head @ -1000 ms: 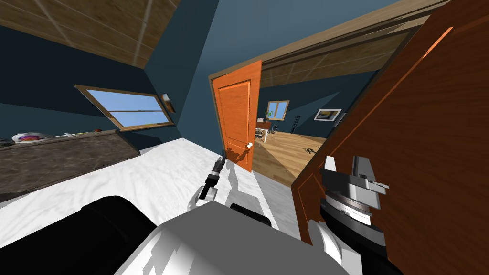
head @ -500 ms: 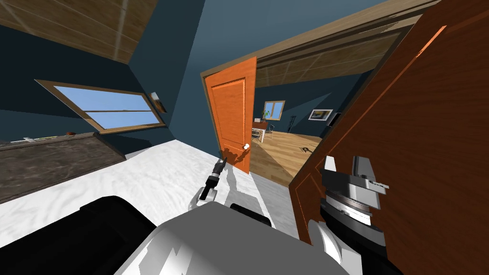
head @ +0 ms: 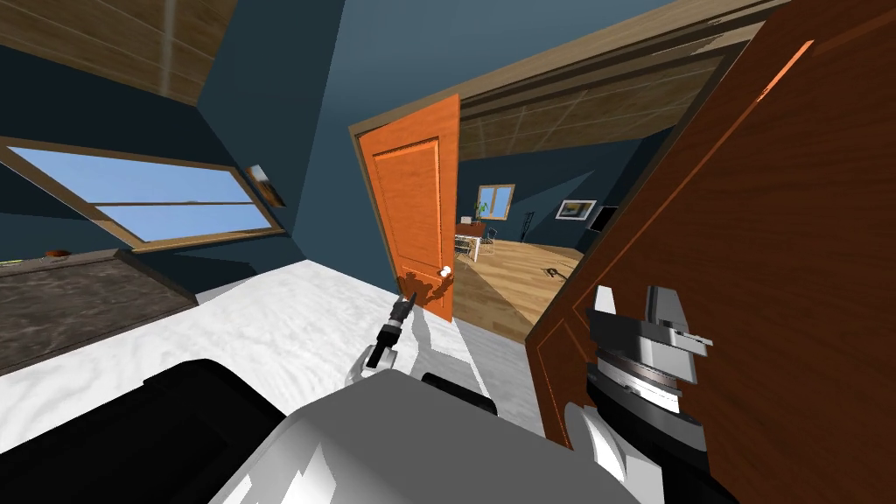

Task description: Pull the door open

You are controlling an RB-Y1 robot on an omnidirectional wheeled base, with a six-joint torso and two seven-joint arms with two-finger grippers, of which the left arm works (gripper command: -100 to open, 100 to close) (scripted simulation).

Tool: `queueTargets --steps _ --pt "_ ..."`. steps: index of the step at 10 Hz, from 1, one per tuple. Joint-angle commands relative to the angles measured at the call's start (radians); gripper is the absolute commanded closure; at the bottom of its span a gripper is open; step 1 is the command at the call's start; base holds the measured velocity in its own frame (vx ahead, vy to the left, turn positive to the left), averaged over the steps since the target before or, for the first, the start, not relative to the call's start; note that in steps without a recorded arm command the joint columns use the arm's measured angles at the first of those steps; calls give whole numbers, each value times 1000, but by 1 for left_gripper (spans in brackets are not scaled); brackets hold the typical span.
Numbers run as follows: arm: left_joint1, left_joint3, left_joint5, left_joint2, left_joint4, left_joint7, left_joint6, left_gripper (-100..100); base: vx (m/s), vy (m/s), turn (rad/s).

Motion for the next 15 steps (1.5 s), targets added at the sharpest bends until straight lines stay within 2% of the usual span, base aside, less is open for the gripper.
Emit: queueTargets --steps 1,15 --pt "-10 5 -9 0 36 -34 -11 -100 110 -4 -91" --pt "-81 45 -76 4 309 -277 -87 -100 112 1 -85"
